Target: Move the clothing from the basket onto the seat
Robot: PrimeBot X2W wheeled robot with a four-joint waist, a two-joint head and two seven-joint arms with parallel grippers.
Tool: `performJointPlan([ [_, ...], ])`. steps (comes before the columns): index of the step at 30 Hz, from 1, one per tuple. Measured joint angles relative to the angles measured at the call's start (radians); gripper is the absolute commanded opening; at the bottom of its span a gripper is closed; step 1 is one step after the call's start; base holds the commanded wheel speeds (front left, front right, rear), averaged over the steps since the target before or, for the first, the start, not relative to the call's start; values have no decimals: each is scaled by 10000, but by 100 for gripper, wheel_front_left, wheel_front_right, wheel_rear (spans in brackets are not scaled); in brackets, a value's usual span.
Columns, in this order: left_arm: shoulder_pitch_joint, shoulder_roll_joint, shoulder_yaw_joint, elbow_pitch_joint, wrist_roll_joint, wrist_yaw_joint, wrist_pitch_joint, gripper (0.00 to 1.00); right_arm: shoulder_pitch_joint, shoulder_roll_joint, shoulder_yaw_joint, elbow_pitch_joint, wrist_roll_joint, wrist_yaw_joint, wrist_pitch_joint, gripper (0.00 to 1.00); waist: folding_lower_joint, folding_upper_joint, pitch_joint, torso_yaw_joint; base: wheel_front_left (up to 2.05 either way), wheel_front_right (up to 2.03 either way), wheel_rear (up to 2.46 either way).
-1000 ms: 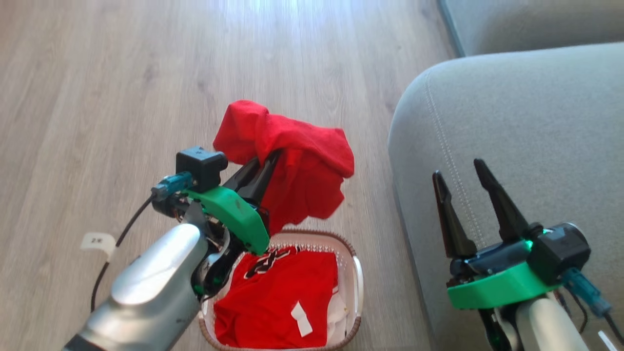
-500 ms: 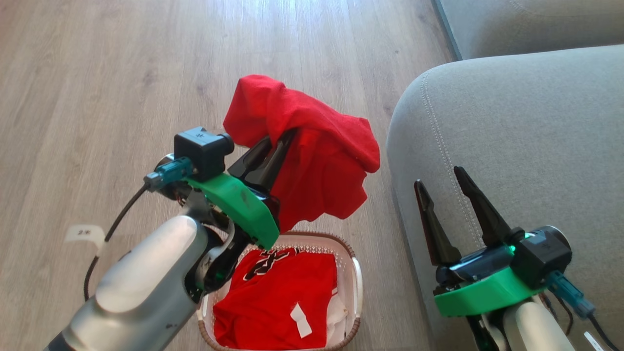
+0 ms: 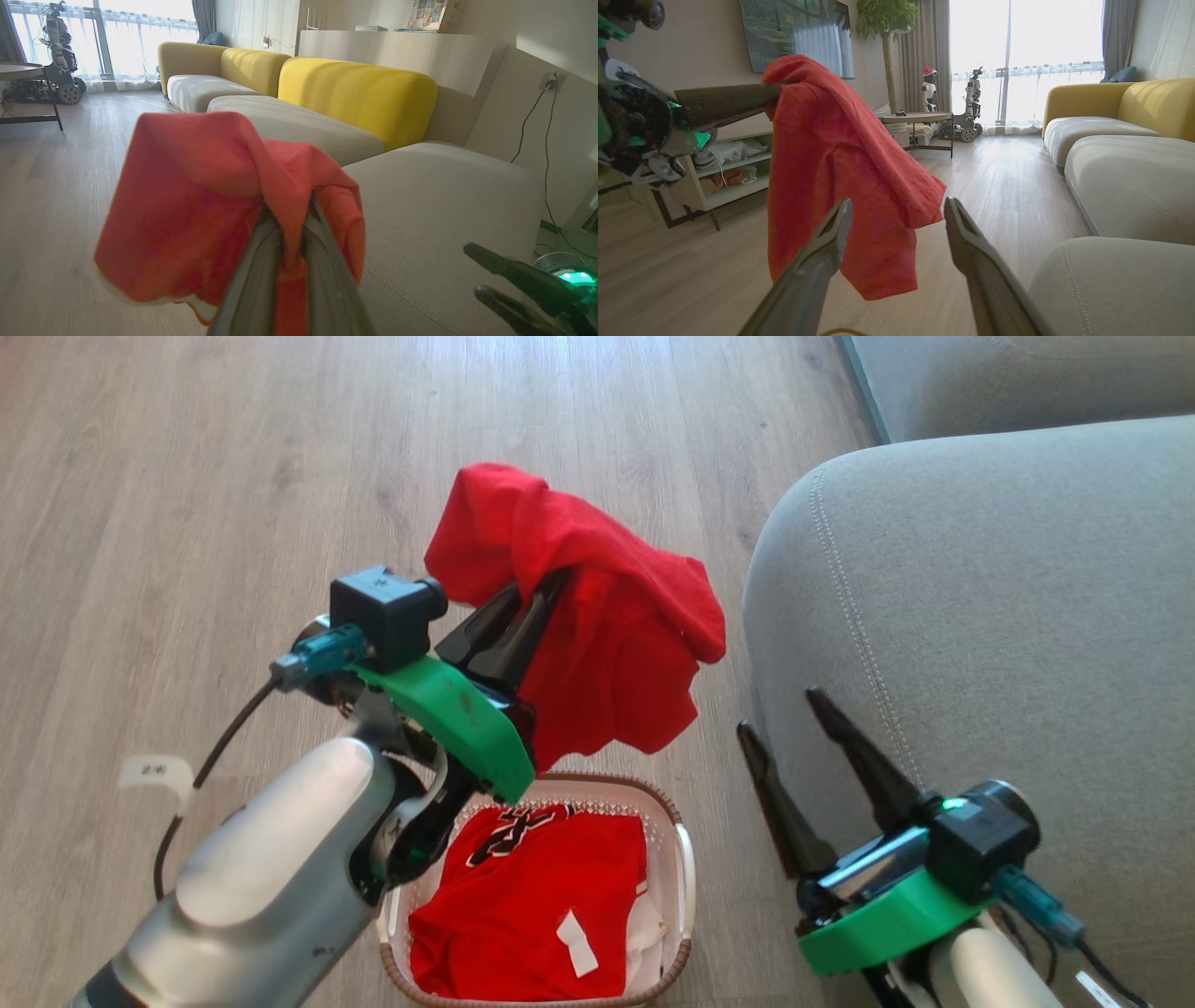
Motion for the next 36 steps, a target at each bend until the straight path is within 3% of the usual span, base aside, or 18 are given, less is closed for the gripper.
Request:
performJointPlan([
  [16,-141,-44,-105,54,2,-96,2,0,-2020,-642,1616,1615,401,0,497,100,0,0,265,206,0,0,0],
  [36,-424,-190,-412,-98,71,-173,90,0,-4614,-583,3425,4813,1018,0,244,100,1,0,441,555,0,0,0],
])
